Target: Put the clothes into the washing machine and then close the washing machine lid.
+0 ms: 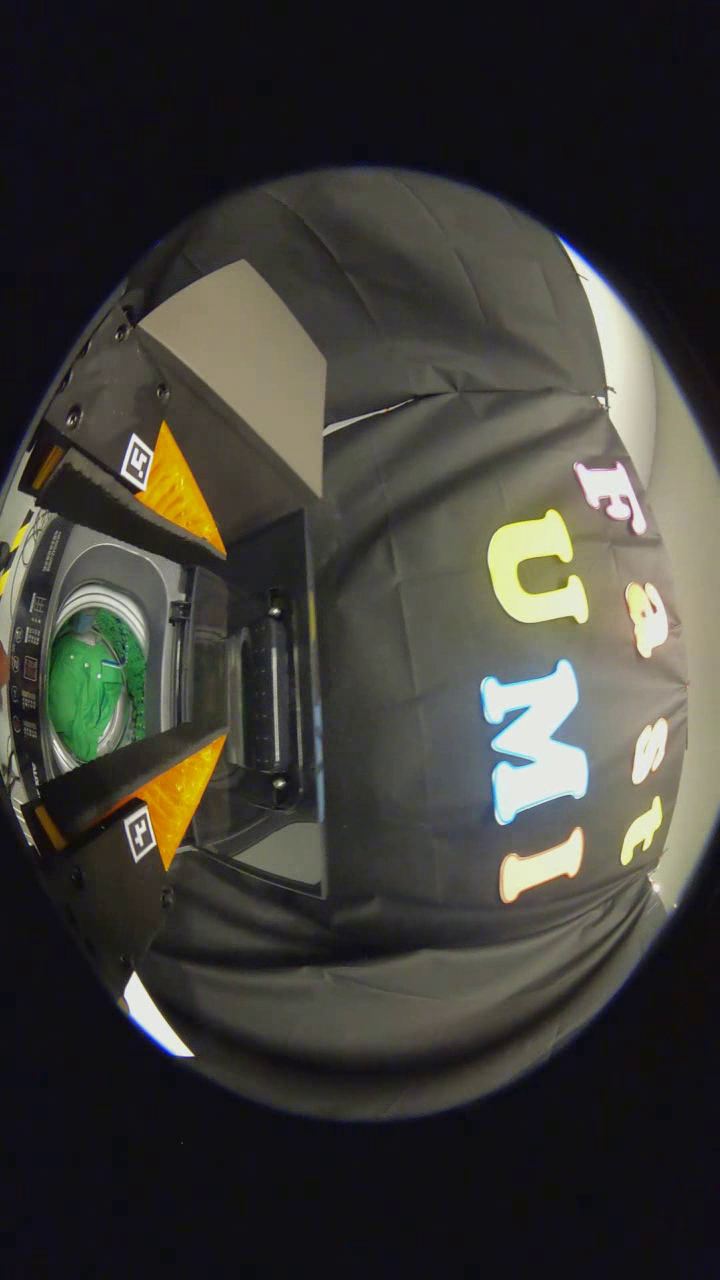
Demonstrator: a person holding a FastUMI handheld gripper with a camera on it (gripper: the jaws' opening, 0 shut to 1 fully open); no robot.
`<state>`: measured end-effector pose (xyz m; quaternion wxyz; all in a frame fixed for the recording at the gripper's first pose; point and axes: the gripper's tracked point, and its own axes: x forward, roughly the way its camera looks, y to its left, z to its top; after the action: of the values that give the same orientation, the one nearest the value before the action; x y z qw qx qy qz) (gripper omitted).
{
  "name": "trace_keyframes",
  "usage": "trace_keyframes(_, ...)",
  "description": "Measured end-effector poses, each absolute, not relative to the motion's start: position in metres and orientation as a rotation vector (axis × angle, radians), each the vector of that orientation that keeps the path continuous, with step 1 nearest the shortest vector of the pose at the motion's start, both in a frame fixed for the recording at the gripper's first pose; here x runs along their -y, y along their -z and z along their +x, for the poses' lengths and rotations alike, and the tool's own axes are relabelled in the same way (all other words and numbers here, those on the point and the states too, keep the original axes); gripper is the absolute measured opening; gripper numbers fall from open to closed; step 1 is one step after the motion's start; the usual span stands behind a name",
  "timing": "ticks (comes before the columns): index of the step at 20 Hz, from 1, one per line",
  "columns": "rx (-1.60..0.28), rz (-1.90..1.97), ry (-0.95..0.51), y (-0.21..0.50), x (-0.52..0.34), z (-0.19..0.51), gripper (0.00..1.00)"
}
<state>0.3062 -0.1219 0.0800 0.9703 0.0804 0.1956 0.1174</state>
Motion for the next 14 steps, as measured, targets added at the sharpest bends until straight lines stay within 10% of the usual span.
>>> trace_keyframes(14, -0.308, 0.106, -0.245, -0.149, 0.119, 0.356, 0.98)
